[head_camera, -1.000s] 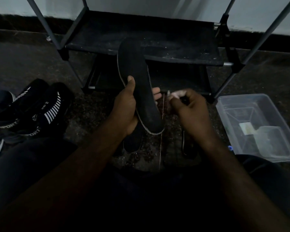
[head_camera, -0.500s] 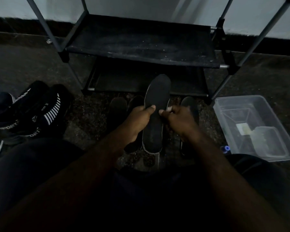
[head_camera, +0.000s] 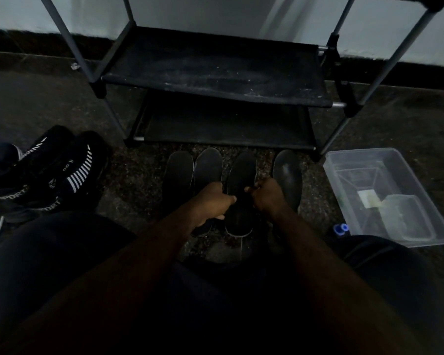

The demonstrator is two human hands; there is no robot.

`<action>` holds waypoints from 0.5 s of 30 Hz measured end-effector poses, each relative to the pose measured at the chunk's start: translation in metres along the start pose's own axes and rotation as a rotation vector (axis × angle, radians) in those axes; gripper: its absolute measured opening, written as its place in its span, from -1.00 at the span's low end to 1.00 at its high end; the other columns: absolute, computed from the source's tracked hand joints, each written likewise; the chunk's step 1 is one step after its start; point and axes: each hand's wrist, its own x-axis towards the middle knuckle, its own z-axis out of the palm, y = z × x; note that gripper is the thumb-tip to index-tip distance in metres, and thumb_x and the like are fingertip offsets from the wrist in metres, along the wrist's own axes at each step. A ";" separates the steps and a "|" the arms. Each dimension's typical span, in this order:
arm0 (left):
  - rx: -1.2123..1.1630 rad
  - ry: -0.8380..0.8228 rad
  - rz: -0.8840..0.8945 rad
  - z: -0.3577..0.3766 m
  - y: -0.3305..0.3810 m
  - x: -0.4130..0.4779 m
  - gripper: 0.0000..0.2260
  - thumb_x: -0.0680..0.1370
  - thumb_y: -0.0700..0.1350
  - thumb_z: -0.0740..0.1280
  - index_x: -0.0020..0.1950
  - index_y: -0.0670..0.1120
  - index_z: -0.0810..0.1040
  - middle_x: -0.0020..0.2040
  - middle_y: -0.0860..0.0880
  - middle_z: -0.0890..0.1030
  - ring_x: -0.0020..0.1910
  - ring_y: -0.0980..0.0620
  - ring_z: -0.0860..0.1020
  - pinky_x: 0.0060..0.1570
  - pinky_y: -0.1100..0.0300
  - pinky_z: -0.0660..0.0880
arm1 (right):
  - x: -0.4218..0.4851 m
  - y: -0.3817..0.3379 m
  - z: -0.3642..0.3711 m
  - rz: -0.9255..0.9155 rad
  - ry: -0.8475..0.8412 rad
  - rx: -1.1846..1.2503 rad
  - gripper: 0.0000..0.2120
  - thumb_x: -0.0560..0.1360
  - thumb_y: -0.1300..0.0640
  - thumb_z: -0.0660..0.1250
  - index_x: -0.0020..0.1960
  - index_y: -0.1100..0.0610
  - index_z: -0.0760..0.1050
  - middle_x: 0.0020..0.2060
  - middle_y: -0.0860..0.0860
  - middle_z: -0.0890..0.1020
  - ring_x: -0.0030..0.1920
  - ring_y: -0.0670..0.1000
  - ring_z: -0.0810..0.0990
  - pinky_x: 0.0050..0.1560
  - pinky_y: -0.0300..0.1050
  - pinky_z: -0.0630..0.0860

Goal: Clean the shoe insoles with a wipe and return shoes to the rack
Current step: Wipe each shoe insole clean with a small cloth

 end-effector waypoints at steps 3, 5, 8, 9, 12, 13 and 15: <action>0.036 0.004 0.049 0.001 0.000 -0.001 -0.58 0.63 -0.14 0.26 0.46 -0.17 0.29 -0.11 0.07 0.45 0.05 -0.04 0.51 0.14 0.00 0.54 | 0.001 0.001 0.000 -0.007 -0.021 -0.096 -0.77 0.52 0.06 0.39 -0.23 0.18 0.51 -0.14 0.19 0.65 -0.03 0.19 0.65 -0.10 -0.07 0.51; 0.089 0.018 0.096 0.000 -0.001 0.000 -0.63 0.62 -0.13 0.27 0.43 -0.10 0.35 -0.04 0.07 0.49 0.06 -0.02 0.52 0.16 0.07 0.51 | 0.003 0.005 -0.003 -0.023 -0.003 -0.186 -0.81 0.52 0.08 0.33 -0.05 0.21 0.59 -0.03 0.20 0.66 0.02 0.21 0.64 -0.05 -0.05 0.51; 0.192 0.045 0.161 -0.001 -0.004 0.003 -0.64 0.57 -0.07 0.32 0.36 -0.06 0.44 0.16 -0.03 0.60 0.18 -0.06 0.56 0.27 0.06 0.45 | 0.007 0.012 -0.013 -0.010 0.048 -0.187 -0.77 0.53 0.10 0.26 0.02 0.22 0.59 -0.01 0.21 0.65 0.04 0.23 0.63 -0.01 -0.05 0.52; 0.219 0.050 0.168 -0.001 -0.004 0.002 -0.60 0.57 -0.05 0.33 0.39 -0.08 0.41 0.19 -0.08 0.60 0.19 -0.07 0.56 0.26 0.08 0.45 | 0.004 0.011 -0.018 0.007 0.068 -0.177 -0.76 0.54 0.07 0.28 0.02 0.22 0.59 -0.01 0.21 0.65 0.04 0.23 0.63 0.02 -0.03 0.55; 0.287 0.039 0.202 0.000 -0.001 -0.001 -0.51 0.59 -0.03 0.31 0.48 -0.14 0.30 0.29 -0.10 0.54 0.26 -0.07 0.51 0.21 0.24 0.38 | -0.003 0.017 -0.034 0.059 0.174 -0.135 -0.62 0.47 -0.10 0.41 0.07 0.20 0.60 0.01 0.20 0.65 0.05 0.20 0.63 0.09 0.03 0.57; 0.303 0.038 0.218 0.000 0.000 -0.002 -0.49 0.60 -0.02 0.30 0.50 -0.14 0.27 0.33 -0.11 0.51 0.29 -0.06 0.49 0.20 0.26 0.35 | -0.007 0.018 -0.038 0.079 0.203 -0.138 -0.56 0.45 -0.13 0.42 0.14 0.20 0.58 0.06 0.20 0.64 0.08 0.21 0.62 0.11 0.03 0.56; 0.324 0.035 0.241 -0.001 0.001 -0.002 -0.43 0.60 0.00 0.29 0.54 -0.13 0.19 0.39 -0.12 0.45 0.33 -0.06 0.46 0.23 0.24 0.34 | -0.009 0.024 -0.043 0.144 0.245 -0.165 -0.41 0.41 -0.19 0.44 0.29 0.16 0.49 0.19 0.20 0.59 0.18 0.23 0.58 0.17 0.06 0.53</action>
